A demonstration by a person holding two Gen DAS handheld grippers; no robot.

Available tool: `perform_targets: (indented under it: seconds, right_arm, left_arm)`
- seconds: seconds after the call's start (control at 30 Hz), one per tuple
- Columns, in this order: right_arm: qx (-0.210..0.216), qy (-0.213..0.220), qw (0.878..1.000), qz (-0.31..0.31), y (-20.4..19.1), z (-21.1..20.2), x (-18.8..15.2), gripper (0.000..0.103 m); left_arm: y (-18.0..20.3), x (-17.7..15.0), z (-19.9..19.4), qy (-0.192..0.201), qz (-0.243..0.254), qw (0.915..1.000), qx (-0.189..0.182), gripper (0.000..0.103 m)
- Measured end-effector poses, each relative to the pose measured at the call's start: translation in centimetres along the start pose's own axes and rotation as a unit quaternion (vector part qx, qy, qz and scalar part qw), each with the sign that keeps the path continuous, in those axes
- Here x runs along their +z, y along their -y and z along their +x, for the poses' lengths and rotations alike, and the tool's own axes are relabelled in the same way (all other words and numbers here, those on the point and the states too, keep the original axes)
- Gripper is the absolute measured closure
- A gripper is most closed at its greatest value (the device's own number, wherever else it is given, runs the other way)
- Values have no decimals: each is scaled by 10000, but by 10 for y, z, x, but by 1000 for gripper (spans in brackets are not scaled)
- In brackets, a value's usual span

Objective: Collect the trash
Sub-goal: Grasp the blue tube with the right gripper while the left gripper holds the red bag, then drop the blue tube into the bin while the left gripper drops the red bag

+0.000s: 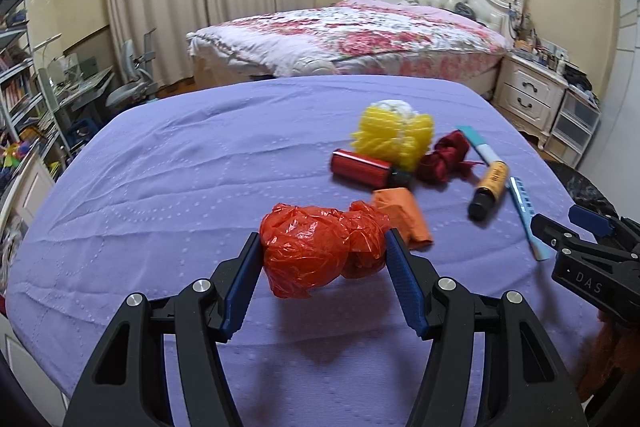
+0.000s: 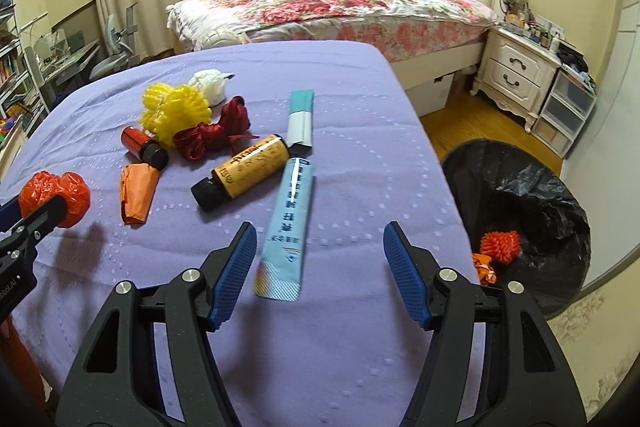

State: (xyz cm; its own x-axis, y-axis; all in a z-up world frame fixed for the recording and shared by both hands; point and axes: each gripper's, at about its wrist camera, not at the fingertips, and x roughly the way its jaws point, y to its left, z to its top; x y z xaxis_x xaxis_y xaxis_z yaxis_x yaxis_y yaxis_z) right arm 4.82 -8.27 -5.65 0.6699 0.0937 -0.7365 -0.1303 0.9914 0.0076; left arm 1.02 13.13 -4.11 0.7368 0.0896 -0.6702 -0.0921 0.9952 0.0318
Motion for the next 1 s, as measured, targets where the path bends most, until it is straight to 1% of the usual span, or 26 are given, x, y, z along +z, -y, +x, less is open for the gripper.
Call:
perform_targets:
  seconds: [0.03, 0.1, 0.17, 0.23, 0.3, 0.4, 0.5, 0.6, 0.7, 1.0]
  right_arm:
    - [-3, -37, 10000, -32, -2, 3, 1, 43]
    - [2, -137, 9999, -68, -6, 9, 3, 52]
    - [25, -205, 9997, -92, -8, 11, 3, 55]
    - [18, -253, 9996, -127, -10, 13, 4, 62]
    - [20, -296, 9995, -142, -11, 14, 3, 73]
    - [37, -291, 9995, -153, -12, 14, 2, 80]
    - [62, -273, 9996, -94, -8, 12, 1, 82]
    - [68, -212, 9997, -21, -2, 6, 0, 82]
    - [24, -114, 9999, 73, 8, -2, 0, 82]
    - [-294, 172, 9983, 469, 58, -27, 3, 82]
  left_arm:
    - [-3, 0, 0, -5, -32, 10000, 14, 42]
    - [-8, 0, 1, -12, -75, 10000, 34, 42]
    - [-11, 0, 2, -6, -81, 10000, 43, 42]
    - [-12, 0, 2, -6, -81, 10000, 39, 42]
    - [-13, 0, 2, -13, -91, 10000, 24, 42]
    - [-13, -1, 3, -24, -97, 10000, -3, 42]
    - [-10, 0, 2, -32, -92, 9999, -52, 42]
    - [-3, 1, 0, -5, -60, 9999, -103, 42]
    - [6, 3, -1, 5, -28, 9997, -230, 42]
    - [60, 15, -8, 184, 247, 9977, -601, 42]
